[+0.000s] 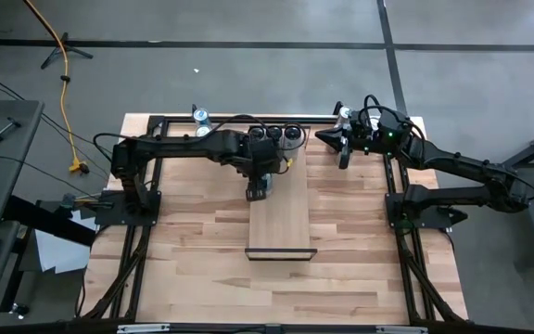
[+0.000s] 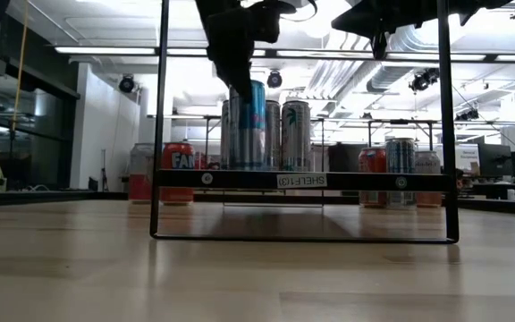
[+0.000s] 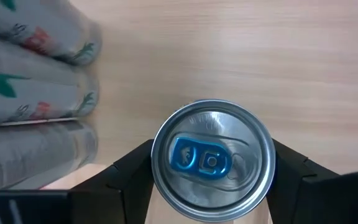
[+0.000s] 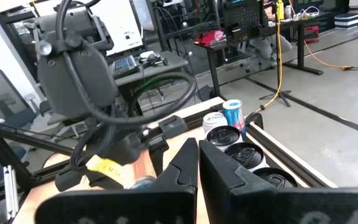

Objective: Place canned beverage on shelf
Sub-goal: Put the bottom left blue soda can on the shelf

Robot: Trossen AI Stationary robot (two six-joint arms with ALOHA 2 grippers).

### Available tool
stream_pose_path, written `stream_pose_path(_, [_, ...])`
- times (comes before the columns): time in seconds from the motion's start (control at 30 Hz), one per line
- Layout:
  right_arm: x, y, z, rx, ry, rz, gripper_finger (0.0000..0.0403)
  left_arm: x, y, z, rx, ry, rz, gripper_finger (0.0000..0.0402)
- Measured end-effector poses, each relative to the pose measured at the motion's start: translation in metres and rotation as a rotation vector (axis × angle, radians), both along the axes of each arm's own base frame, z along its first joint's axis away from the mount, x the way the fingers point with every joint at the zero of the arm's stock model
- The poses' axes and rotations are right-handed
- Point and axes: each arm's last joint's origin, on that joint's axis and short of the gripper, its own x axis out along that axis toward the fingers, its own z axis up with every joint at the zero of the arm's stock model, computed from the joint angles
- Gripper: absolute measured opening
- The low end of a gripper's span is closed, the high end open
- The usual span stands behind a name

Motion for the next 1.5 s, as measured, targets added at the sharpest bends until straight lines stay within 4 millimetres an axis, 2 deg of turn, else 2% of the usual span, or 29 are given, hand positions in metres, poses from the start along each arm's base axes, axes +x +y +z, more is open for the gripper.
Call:
stream_pose_path(1.0, [0.0, 0.0, 0.0, 0.007, -0.002, 0.0, 0.0, 0.001, 0.001, -0.001, 0.01, -0.001, 0.009, 0.0214])
stream_pose_path(1.13, [0.0, 0.0, 0.0, 0.007, -0.002, 0.0, 0.0, 0.001, 0.001, -0.001, 0.011, -0.002, 0.01, 0.0234])
stream_pose_path(1.4, [0.0, 0.0, 0.0, 0.007, -0.002, 0.0, 0.0, 0.0, 0.001, 0.0, 0.01, -0.004, 0.01, 0.0307])
stream_pose_path(1.5, [0.0, 0.0, 0.0, 0.007, -0.002, 0.0, 0.0, -0.007, 0.003, 0.01, 0.01, -0.022, 0.018, 0.0323])
